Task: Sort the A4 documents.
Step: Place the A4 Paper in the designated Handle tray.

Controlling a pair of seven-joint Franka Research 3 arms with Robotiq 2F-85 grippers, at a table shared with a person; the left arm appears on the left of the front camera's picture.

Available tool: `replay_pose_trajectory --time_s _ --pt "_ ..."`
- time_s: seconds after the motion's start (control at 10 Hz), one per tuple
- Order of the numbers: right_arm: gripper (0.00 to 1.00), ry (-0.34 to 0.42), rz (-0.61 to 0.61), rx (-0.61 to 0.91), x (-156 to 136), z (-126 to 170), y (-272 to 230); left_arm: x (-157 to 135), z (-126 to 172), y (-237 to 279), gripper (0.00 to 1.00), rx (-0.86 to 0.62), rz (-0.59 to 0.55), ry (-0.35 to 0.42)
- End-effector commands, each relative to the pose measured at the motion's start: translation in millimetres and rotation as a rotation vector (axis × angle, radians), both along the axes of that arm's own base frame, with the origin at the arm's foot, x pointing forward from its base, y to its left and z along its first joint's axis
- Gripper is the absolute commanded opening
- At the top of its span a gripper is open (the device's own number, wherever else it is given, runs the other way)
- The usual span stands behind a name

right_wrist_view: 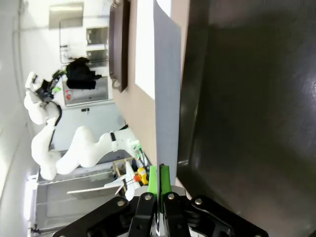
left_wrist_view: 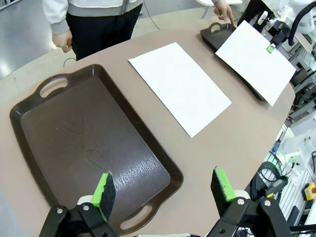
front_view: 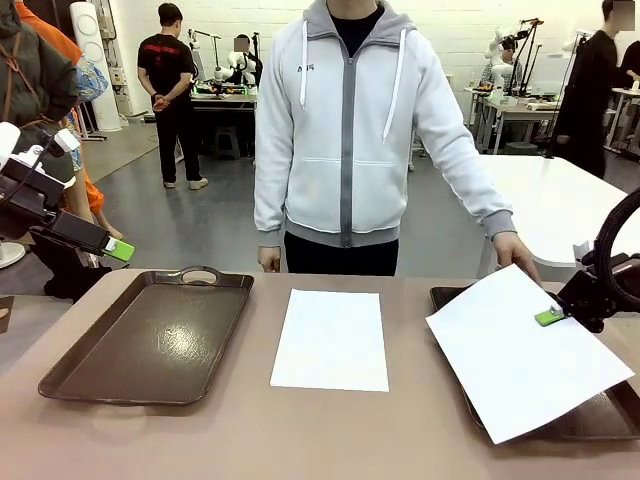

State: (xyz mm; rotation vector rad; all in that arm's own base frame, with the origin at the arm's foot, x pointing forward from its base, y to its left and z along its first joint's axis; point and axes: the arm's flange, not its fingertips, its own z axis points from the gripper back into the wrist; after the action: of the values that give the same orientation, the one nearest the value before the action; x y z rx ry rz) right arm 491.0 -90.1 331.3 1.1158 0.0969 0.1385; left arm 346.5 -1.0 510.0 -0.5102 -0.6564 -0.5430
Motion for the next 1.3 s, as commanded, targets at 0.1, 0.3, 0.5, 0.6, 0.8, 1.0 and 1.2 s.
replay_pose_trajectory --time_s 0.1,0.3,0.5,0.6,0.8,1.0,1.2 --pt "0.01 -0.002 -0.142 -0.03 6 -5 -15 2 -2 1 1.0 -0.013 -0.018 -0.013" --pt "0.01 0.014 -0.176 -0.125 14 -5 -15 2 -2 1 1.0 -0.013 -0.018 -0.013" --pt "0.01 0.019 -0.213 -0.17 18 -1 -16 2 -2 1 1.0 -0.013 -0.018 -0.013" --pt "0.01 0.013 -0.221 -0.171 20 -2 -17 2 -2 1 1.0 -0.013 -0.018 -0.013" --pt "0.01 0.04 -0.227 -0.197 22 -7 -17 2 -2 1 1.0 -0.013 -0.018 -0.013" --pt "0.01 0.067 -0.22 -0.254 20 -5 -18 2 -2 1 1.0 -0.013 -0.018 -0.013" --pt "0.01 0.091 -0.222 -0.311 22 -9 -19 2 -2 1 1.0 -0.013 -0.018 -0.013"
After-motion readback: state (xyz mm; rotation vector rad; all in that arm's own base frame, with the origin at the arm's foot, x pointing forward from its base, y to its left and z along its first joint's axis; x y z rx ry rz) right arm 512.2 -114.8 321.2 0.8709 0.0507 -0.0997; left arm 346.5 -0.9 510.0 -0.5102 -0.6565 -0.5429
